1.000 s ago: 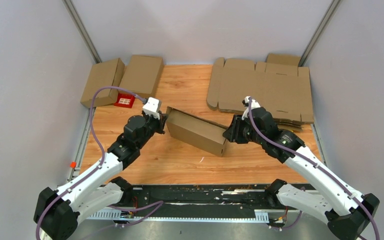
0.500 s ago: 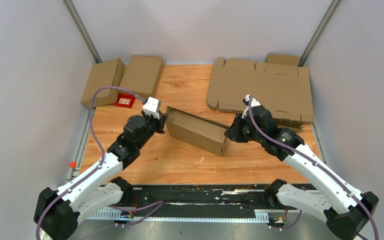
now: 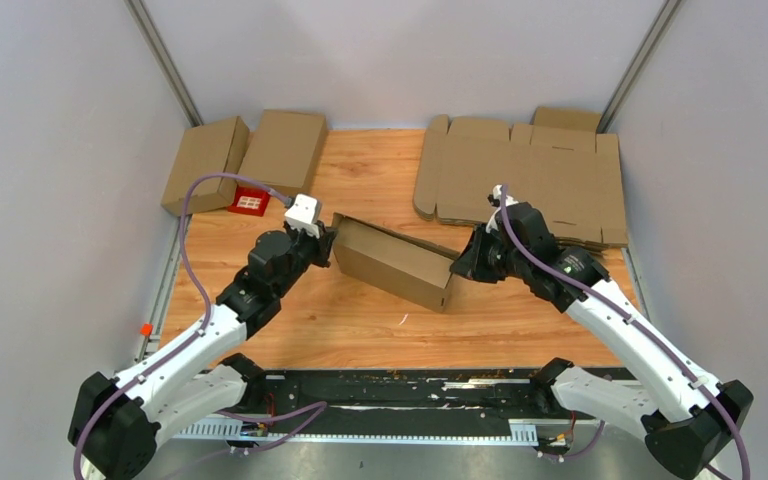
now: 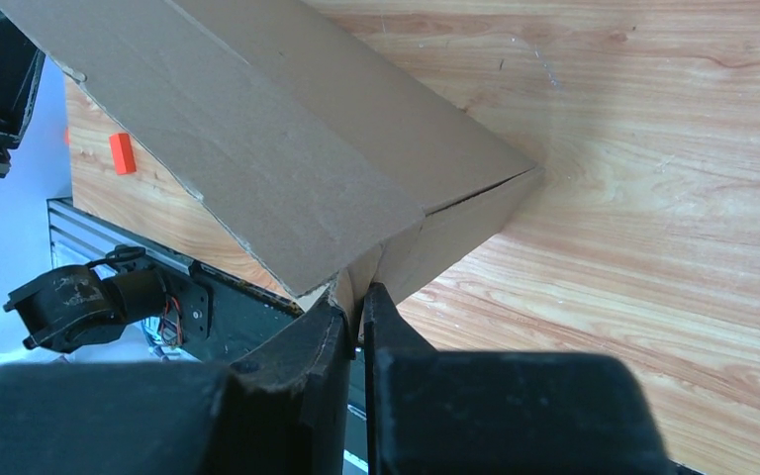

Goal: Fold the paper box

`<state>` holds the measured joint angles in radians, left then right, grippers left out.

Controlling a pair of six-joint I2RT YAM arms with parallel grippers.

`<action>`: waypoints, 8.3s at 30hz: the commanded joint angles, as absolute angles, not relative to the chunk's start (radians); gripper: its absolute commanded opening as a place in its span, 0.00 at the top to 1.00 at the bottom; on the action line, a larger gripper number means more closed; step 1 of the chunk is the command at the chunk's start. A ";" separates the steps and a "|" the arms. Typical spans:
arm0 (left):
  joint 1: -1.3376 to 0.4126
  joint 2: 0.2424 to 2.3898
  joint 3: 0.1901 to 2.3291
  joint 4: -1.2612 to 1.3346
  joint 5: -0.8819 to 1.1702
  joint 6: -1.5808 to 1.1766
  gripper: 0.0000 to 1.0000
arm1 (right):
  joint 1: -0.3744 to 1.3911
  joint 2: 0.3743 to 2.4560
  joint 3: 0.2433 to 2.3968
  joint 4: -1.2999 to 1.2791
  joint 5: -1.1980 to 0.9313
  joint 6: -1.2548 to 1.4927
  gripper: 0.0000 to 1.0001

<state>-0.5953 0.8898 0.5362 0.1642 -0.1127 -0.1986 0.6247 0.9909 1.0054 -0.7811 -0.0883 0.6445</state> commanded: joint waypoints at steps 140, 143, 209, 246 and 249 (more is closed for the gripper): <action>-0.624 1.015 0.773 -0.148 -0.096 -0.188 1.00 | 0.657 0.997 1.003 -0.813 0.152 0.441 0.48; -0.623 1.013 0.773 -0.148 -0.097 -0.189 1.00 | 0.632 0.989 1.002 -0.815 0.131 0.440 0.51; -0.641 1.039 0.732 -0.071 -0.074 -0.211 1.00 | 0.581 1.045 1.142 -0.978 -0.007 1.059 0.88; -0.643 1.054 0.739 -0.081 -0.098 -0.204 1.00 | 0.610 1.067 1.252 -1.132 0.158 0.817 1.00; -0.643 1.057 0.739 -0.081 -0.098 -0.204 1.00 | 0.619 1.073 1.244 -1.133 0.161 0.814 1.00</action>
<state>-0.6453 1.0420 0.7448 -0.0544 -0.0792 -0.1974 0.6086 1.0733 1.2057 -1.1015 0.1112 0.8539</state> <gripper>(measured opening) 0.007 0.022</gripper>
